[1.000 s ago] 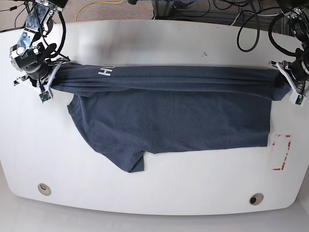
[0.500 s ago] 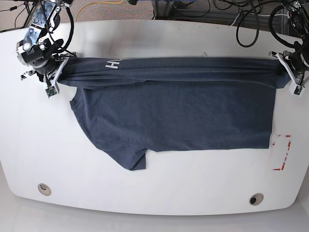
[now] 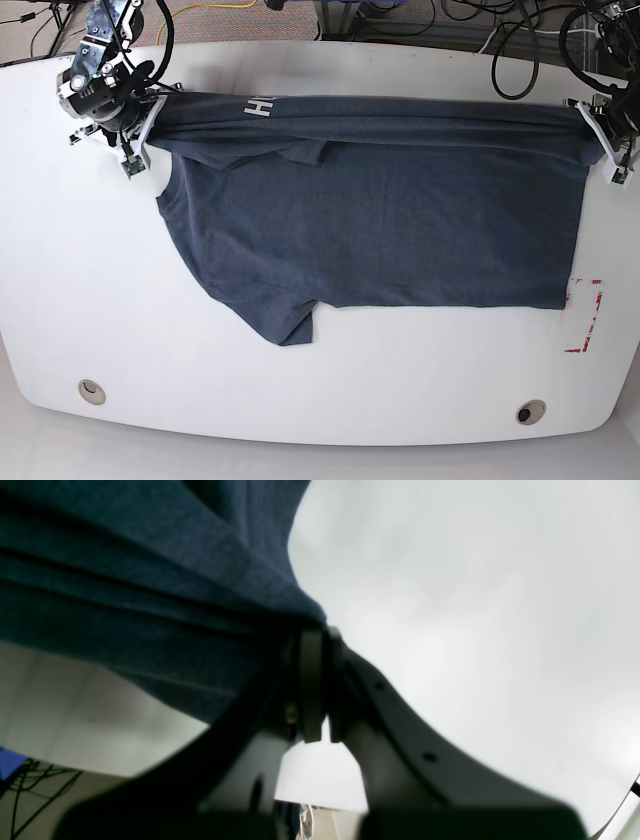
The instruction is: Layout the t-shirt on the table in an organized manner, then fold the t-shirt properly
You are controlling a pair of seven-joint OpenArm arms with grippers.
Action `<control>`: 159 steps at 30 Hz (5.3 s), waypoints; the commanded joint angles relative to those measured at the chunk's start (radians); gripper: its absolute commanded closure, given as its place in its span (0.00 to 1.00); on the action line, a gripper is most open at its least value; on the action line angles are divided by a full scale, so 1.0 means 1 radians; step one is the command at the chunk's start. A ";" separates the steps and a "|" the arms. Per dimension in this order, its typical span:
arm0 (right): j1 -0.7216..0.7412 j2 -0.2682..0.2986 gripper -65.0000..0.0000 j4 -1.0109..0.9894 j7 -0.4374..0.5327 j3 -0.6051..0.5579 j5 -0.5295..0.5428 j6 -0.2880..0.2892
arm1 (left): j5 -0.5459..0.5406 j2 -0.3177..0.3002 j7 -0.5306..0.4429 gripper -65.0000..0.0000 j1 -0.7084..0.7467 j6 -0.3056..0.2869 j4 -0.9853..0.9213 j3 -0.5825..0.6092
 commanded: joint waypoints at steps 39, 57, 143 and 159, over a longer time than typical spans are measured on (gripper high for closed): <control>-0.106 0.004 0.25 0.019 -0.006 -0.027 -0.036 -0.010 | 0.132 -0.083 0.030 0.20 -0.005 0.002 0.093 0.017; -0.117 0.001 0.25 0.012 -0.008 -0.065 0.069 -0.010 | 0.134 -0.112 0.046 0.33 0.064 -0.091 0.091 0.010; -0.002 0.021 0.93 -0.317 0.253 -0.017 0.173 -0.010 | 0.332 0.163 -0.115 0.84 -0.114 -0.091 -0.084 0.212; -0.054 0.037 0.93 -0.328 0.259 0.133 0.149 -0.010 | 0.332 0.163 -0.111 0.84 -0.287 -0.091 -0.251 0.338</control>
